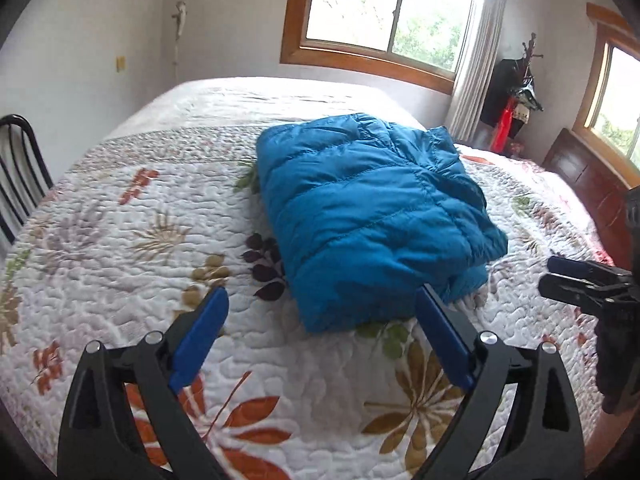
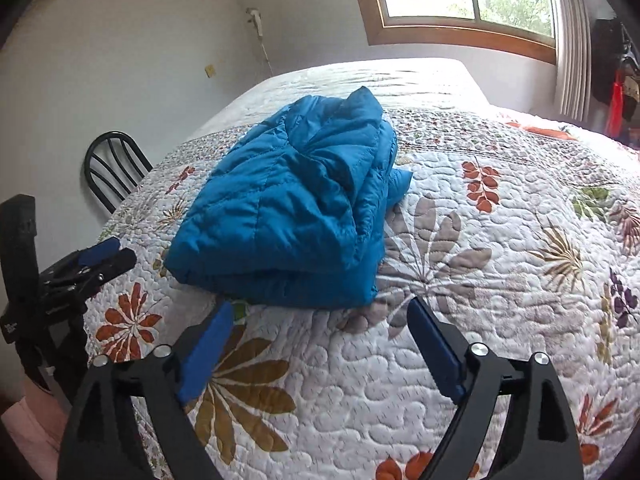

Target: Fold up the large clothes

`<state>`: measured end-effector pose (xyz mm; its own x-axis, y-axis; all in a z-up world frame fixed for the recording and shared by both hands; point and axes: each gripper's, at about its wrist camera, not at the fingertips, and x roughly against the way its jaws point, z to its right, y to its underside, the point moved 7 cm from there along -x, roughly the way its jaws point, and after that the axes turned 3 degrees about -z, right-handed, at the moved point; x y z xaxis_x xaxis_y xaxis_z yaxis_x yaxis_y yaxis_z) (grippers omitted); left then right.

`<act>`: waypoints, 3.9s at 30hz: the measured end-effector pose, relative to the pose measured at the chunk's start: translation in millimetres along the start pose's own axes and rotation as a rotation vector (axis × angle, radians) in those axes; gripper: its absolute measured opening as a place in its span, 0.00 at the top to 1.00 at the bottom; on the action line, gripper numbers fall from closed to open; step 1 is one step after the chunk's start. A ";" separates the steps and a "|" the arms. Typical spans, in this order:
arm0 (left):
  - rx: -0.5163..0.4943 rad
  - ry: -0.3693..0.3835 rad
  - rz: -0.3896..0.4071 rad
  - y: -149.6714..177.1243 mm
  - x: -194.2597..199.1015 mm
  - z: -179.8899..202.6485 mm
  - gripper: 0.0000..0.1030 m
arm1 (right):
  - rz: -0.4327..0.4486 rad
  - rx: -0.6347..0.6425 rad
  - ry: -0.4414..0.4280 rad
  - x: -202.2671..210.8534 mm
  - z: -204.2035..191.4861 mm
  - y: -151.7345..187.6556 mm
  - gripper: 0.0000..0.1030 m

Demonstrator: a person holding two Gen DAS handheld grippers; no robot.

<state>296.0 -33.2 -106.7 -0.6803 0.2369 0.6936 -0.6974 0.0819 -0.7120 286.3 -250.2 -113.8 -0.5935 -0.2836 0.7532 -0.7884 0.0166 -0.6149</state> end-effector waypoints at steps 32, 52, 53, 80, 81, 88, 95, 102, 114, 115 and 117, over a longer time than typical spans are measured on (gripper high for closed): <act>-0.007 -0.116 0.079 78.3 112.8 13.7 0.06 | 0.064 0.015 0.103 65.6 -58.4 81.7 0.04; -0.007 -0.145 0.098 81.3 122.0 13.1 0.06 | 0.075 0.015 0.138 73.5 -63.3 86.5 0.04; -0.007 -0.146 0.098 81.1 121.9 12.9 0.06 | 0.075 0.015 0.139 73.5 -63.3 86.6 0.04; -0.002 -0.153 0.096 82.1 119.6 8.9 0.06 | 0.069 0.023 0.144 68.6 -65.3 85.0 0.04; -0.003 -0.153 0.095 82.1 119.5 8.9 0.06 | 0.069 0.023 0.143 68.7 -65.3 85.0 0.04; -0.002 -0.154 0.095 81.9 119.5 8.1 0.06 | 0.069 0.027 0.143 68.2 -65.1 84.5 0.04; 0.000 -0.157 0.097 82.2 120.4 8.3 0.06 | 0.070 0.030 0.144 68.1 -65.7 84.5 0.04; -0.001 -0.158 0.097 82.3 120.6 7.9 0.06 | 0.070 0.038 0.145 67.0 -66.1 84.0 0.04; -0.005 -0.160 0.095 81.9 120.8 7.8 0.06 | 0.071 0.044 0.142 68.4 -64.7 83.0 0.04; -0.005 -0.161 0.095 82.0 120.9 8.8 0.06 | 0.070 0.045 0.142 68.3 -64.6 83.0 0.04; -0.007 -0.165 0.094 81.9 121.0 9.9 0.06 | 0.070 0.044 0.143 68.3 -64.7 83.1 0.04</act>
<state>154.3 -7.4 -80.0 -0.7702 0.0823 0.6325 -0.6281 0.0742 -0.7746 169.8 -206.2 -98.4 -0.6659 -0.1440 0.7320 -0.7385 -0.0119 -0.6741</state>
